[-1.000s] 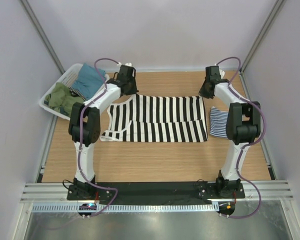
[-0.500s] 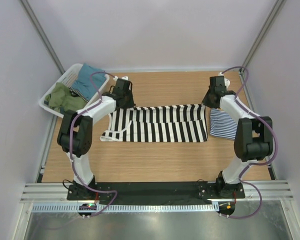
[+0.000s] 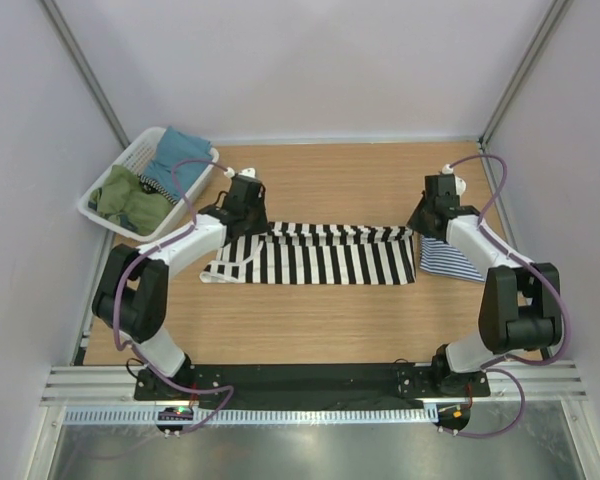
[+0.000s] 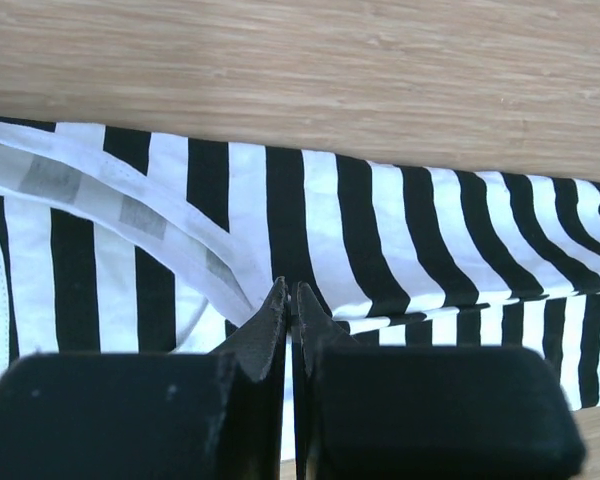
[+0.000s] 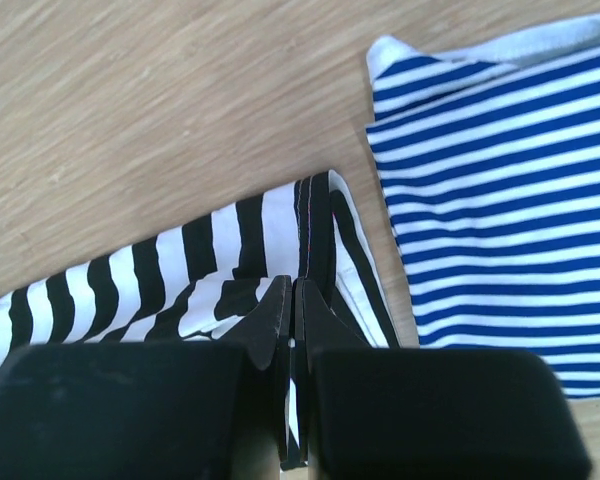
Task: Fold and stack the tank tops
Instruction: Fold the tank top
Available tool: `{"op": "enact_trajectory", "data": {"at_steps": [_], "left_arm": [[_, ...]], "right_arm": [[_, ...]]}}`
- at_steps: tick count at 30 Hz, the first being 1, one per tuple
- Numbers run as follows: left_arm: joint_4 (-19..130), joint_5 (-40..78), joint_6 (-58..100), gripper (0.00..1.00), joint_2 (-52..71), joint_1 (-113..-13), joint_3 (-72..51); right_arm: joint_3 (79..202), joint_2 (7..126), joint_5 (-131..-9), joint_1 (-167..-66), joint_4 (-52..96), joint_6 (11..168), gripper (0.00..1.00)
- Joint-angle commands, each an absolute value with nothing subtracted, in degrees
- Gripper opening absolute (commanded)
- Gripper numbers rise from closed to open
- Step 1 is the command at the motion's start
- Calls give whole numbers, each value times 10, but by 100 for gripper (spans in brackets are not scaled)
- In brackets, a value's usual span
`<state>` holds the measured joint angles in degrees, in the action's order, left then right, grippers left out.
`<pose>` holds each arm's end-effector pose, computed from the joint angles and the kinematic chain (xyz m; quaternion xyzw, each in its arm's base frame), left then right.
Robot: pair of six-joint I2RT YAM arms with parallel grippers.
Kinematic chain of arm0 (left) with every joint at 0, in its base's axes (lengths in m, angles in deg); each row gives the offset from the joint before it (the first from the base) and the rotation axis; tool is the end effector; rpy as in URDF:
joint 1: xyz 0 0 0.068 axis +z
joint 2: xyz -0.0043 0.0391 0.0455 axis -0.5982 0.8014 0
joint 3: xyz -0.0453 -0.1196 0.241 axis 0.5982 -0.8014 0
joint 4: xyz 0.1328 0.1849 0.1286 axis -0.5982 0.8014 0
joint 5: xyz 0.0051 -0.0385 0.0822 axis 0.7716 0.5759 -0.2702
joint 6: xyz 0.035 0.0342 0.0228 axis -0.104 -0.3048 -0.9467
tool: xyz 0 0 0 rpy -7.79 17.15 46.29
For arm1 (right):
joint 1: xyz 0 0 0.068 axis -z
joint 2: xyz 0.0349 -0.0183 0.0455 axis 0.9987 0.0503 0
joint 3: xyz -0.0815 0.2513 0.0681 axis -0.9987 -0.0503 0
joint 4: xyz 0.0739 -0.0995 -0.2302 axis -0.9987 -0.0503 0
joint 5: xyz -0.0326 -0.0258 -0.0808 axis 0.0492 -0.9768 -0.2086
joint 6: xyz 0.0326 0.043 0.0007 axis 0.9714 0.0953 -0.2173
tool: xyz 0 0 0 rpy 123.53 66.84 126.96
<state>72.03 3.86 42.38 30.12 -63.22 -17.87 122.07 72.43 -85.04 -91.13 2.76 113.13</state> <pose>0.3283 -0.1590 0.2225 -0.0752 0.9218 -0.1405 0.3533 0.3204 0.0177 0.2234 0.2369 0.9062 0.0403 0.3479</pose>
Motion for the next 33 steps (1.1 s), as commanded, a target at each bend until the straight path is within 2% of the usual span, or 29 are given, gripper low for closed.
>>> {"op": "enact_trajectory", "data": {"at_steps": [1, 23, 25, 28, 29, 31, 32, 33], "left_arm": [[696, 14, 437, 0, 272, -642, -196], [697, -10, 470, 0, 222, -672, -295], [697, -28, 486, 1, 222, -677, -313], [689, -37, 497, 3, 217, -682, -329], [689, -45, 498, 12, 217, -689, -335], [689, -58, 500, 31, 208, -697, -341], [689, -67, 499, 44, 204, -705, -343], [690, -73, 498, 48, 200, -708, -344]], "right_arm": [[1201, 686, -847, -912, 53, 1141, 1], [1109, 619, -856, -912, 57, 1144, 1], [1082, 607, -862, -912, 67, 1152, 5], [1052, 587, -860, -912, 84, 1169, 16], [1048, 579, -866, -912, 86, 1172, 22], [1037, 568, -873, -912, 89, 1179, 22], [1036, 556, -881, -912, 90, 1180, 28], [1032, 548, -881, -912, 92, 1181, 35]]}}
